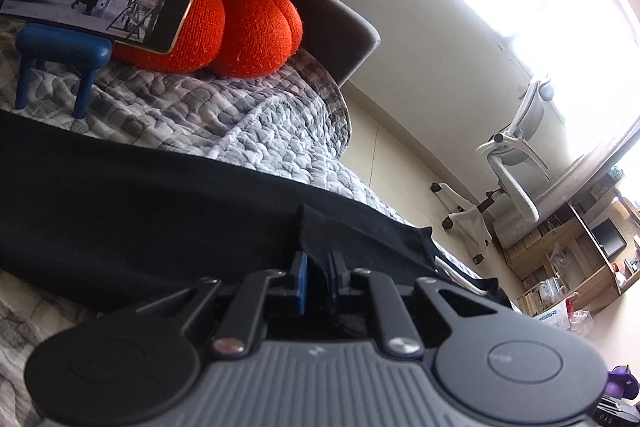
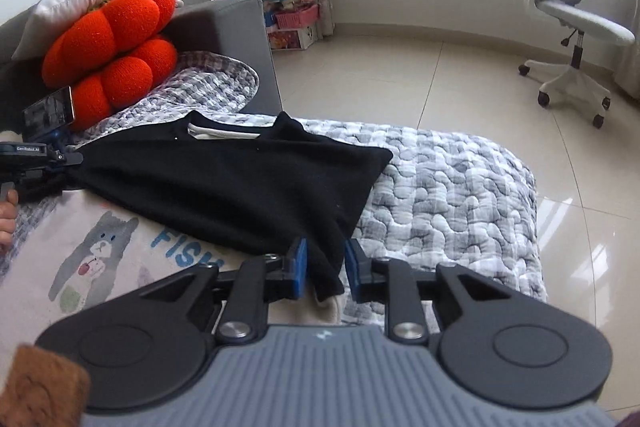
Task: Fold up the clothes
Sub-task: 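Pinch the black hem corner with the right gripper and pull it straight while the left gripper holds the shoulder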
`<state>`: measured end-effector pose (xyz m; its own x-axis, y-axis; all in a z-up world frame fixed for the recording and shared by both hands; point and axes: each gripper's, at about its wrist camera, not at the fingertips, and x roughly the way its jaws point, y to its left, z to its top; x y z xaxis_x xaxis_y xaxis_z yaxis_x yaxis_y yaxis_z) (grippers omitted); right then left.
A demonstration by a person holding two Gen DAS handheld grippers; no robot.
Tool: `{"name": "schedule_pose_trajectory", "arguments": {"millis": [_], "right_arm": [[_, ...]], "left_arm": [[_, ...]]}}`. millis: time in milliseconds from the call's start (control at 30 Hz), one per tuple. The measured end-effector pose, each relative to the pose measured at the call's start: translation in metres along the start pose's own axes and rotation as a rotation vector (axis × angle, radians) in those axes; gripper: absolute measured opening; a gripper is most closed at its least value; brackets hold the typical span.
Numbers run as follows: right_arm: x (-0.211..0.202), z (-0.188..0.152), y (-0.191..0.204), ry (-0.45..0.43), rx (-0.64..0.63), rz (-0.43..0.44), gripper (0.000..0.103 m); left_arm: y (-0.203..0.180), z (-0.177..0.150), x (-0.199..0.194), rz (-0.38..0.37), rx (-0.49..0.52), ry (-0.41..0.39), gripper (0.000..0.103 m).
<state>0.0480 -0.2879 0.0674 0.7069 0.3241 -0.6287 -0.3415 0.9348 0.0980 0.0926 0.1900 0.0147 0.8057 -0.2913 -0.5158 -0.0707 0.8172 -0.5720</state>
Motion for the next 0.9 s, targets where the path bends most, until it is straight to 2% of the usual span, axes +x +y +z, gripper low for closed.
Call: {"name": "schedule_pose_trajectory", "arguments": {"millis": [133,200,233,367,433,467,600,767,800,833,900], "right_arm": [[0.012,-0.010,0.021,0.033,-0.176,-0.039,0.024],[0.016,-0.014,0.026,0.048,-0.242,-0.090,0.008],[0.019,-0.015,0.029,0.055,-0.273,-0.118,0.006],[0.001,-0.014,0.032,0.024,-0.321,-0.144,0.005],[0.000,-0.016,0.031,0.045,-0.332,-0.131,0.004],[0.006,-0.020,0.031,0.072,-0.349,-0.132,0.005],[0.019,-0.022,0.037,0.101,-0.376,-0.146,0.007],[0.006,-0.010,0.035,0.129,-0.350,-0.057,0.026],[0.001,-0.006,0.032,0.115,-0.308,-0.039,0.038],[-0.003,-0.002,0.026,0.096,-0.236,-0.025,0.041],[-0.002,0.007,0.012,0.088,-0.086,-0.015,0.041]], "left_arm": [[0.001,0.000,0.000,-0.001,-0.007,0.001,0.011],[0.003,0.001,0.000,0.000,-0.012,0.001,0.009],[0.003,0.001,0.000,0.001,-0.013,-0.001,0.008],[0.007,0.006,-0.008,-0.045,-0.053,-0.019,0.006],[0.008,0.006,-0.008,-0.059,-0.066,-0.016,0.006],[0.007,0.005,-0.004,-0.039,-0.052,0.000,0.006],[0.006,0.000,0.007,0.022,-0.014,0.049,0.006],[0.017,0.005,0.002,-0.027,-0.086,0.045,0.007],[0.018,0.005,0.002,-0.022,-0.095,0.046,0.007],[0.019,0.006,0.002,-0.017,-0.102,0.047,0.007],[0.020,0.006,0.001,-0.016,-0.114,0.049,0.008]]}}
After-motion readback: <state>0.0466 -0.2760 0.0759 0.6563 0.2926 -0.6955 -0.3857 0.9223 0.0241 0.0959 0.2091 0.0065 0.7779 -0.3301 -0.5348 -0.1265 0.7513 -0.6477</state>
